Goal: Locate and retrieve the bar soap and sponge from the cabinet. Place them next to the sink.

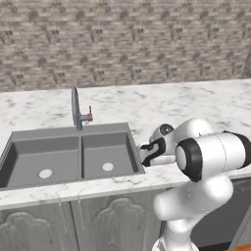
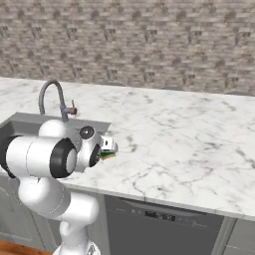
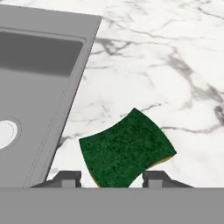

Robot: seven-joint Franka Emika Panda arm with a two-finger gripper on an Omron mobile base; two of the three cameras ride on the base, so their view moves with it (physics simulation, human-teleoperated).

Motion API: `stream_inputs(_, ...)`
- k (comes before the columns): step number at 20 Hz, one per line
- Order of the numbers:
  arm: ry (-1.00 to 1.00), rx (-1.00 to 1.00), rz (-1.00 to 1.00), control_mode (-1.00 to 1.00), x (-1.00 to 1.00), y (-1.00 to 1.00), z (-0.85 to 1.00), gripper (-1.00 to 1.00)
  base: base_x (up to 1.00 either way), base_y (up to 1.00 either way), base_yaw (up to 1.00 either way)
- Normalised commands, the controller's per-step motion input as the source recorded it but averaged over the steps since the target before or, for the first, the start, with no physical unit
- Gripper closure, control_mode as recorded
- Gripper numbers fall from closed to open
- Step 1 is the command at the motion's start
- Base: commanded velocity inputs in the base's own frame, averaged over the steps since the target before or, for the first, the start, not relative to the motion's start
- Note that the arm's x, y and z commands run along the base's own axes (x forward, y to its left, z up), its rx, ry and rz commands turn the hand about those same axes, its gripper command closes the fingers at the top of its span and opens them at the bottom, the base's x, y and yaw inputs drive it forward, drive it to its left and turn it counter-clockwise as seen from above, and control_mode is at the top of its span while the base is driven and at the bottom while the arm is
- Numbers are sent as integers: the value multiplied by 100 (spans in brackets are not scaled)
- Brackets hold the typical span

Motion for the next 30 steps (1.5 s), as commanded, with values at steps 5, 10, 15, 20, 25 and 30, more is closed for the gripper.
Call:
stream_inputs(5, 2, 0, 0, -100, 28, 2, -20, -100, 0, 0, 0)
stream_inputs(10, 10, 1, 0, -100, -12, -2, 46, -100, 0, 0, 0)
stream_inputs(15, 6, 0, 0, -100, -25, -4, 99, -100, 0, 0, 0)
stream_inputs(20, 16, -1, 0, -100, -15, 0, 89, -100, 0, 0, 0)
stream_inputs(25, 28, 2, -4, -100, -46, -11, 42, -100, 0, 0, 0)
stream_inputs(30, 1, 4, -13, -100, -82, -2, 18, -100, 0, 0, 0)
